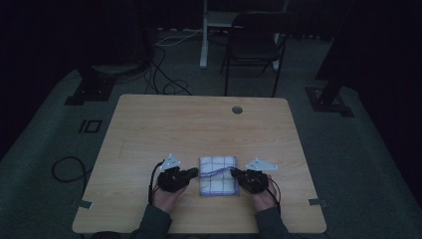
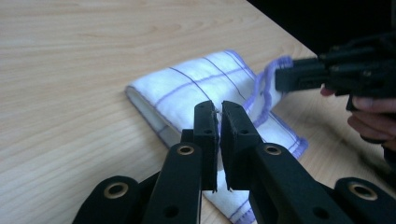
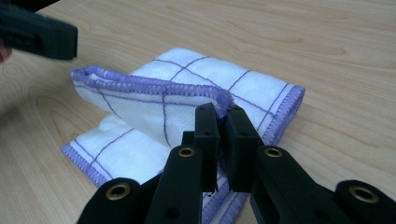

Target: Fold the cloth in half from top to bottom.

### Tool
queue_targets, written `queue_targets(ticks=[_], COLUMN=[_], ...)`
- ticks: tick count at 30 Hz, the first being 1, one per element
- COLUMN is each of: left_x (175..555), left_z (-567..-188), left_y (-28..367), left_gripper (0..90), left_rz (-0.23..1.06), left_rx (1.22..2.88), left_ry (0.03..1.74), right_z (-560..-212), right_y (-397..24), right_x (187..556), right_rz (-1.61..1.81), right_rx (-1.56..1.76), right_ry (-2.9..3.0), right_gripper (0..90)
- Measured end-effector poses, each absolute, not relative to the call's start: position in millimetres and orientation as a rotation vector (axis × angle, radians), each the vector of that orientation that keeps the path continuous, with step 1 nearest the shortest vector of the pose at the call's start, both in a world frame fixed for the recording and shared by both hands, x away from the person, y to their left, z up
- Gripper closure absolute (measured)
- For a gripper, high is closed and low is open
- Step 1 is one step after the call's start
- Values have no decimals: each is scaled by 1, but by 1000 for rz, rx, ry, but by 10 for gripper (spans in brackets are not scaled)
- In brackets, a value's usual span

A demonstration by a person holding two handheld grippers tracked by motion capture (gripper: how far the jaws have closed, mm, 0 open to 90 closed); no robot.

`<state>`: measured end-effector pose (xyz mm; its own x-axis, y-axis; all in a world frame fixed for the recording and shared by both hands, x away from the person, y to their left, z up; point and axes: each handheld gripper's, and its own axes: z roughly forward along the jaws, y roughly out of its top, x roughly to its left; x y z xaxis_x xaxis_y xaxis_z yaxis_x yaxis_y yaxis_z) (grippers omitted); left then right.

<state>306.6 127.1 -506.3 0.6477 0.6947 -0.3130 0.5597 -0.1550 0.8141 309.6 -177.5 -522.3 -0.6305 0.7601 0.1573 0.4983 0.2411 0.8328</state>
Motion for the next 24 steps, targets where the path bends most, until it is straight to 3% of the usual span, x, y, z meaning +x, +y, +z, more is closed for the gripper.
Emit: queue_targets(ticks=[24], left_x=[323], left_z=[-530], left_y=[114], left_gripper=[843], left_rz=[146], left_rx=[1893], left_ry=[1028], right_z=[-528], right_y=[-184], right_x=[306], right_rz=[1337], right_rx=[1213], right_ry=[2220], right_gripper=[844])
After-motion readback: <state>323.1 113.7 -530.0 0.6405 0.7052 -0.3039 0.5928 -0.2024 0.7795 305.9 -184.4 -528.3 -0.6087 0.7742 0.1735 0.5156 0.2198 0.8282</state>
